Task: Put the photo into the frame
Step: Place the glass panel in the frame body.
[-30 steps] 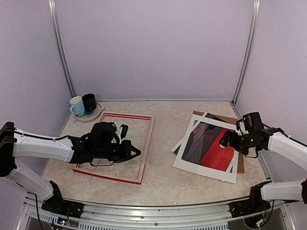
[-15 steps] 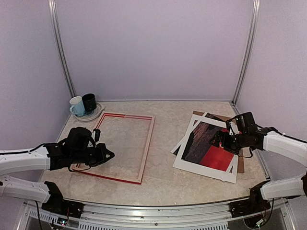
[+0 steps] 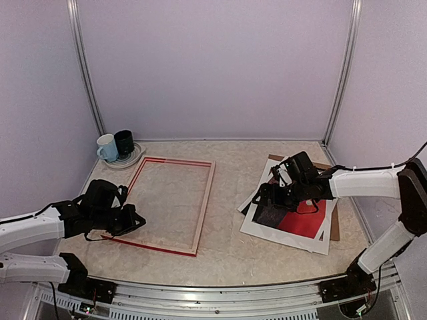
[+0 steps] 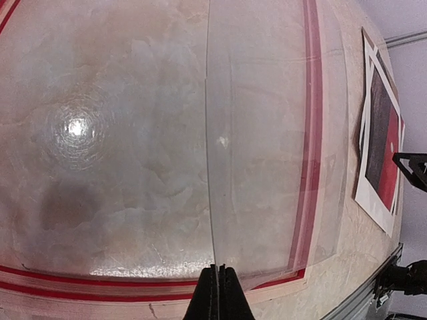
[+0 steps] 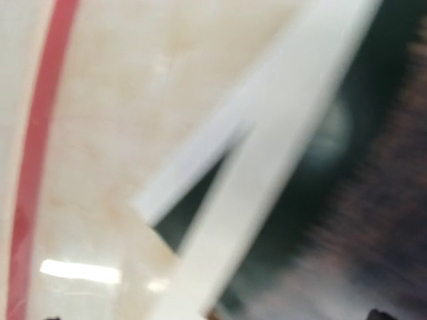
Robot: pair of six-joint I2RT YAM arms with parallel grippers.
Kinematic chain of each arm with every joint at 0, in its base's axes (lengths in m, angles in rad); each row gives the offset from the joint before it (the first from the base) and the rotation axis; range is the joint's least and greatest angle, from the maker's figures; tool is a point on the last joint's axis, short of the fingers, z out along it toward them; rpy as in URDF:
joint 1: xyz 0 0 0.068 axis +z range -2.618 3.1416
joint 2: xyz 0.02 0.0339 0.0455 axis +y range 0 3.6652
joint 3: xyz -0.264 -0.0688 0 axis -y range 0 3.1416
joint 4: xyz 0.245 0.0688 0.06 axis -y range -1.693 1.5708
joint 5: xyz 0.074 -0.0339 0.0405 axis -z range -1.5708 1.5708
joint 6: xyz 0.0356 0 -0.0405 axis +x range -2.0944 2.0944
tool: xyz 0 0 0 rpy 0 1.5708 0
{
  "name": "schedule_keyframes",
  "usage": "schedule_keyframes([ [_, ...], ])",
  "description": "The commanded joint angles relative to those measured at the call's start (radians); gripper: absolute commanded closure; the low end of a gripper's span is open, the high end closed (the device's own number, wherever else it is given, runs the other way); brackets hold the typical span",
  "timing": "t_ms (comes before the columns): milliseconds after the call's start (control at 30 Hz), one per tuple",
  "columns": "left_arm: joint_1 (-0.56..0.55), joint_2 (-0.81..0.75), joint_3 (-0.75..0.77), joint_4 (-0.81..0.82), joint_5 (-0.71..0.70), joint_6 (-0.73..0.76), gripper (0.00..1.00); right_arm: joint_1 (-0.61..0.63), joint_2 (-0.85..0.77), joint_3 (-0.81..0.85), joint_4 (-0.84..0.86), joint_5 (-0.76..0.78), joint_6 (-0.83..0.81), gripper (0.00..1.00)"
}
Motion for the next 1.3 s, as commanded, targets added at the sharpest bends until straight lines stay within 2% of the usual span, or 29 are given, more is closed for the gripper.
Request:
schedule_keyframes([
  [0,0.026,-0.014,-0.013,-0.012,0.065,0.015,1.0,0.056,0.119,0.099,0.073,-0.032,0.037,0.01],
  [233,0.057,-0.049,0.005,-0.073,0.033,-0.01,1.0,0.127,0.289,0.221,0.125,-0.082,0.101,0.01],
  [467,0.06,0.004,0.059,-0.151,-0.017,-0.012,1.0,0.18,0.401,0.306,0.164,-0.109,0.178,0.01],
  [767,0.06,0.006,0.079,-0.209,-0.07,-0.043,1.0,0.202,0.454,0.283,0.287,-0.144,0.316,0.01],
  [1033,0.06,0.035,0.081,-0.206,-0.055,-0.032,1.0,0.202,0.53,0.268,0.443,-0.227,0.392,0.02],
  [1267,0.06,0.033,0.081,-0.208,-0.056,-0.036,0.97,0.202,0.549,0.23,0.552,-0.257,0.438,0.12],
])
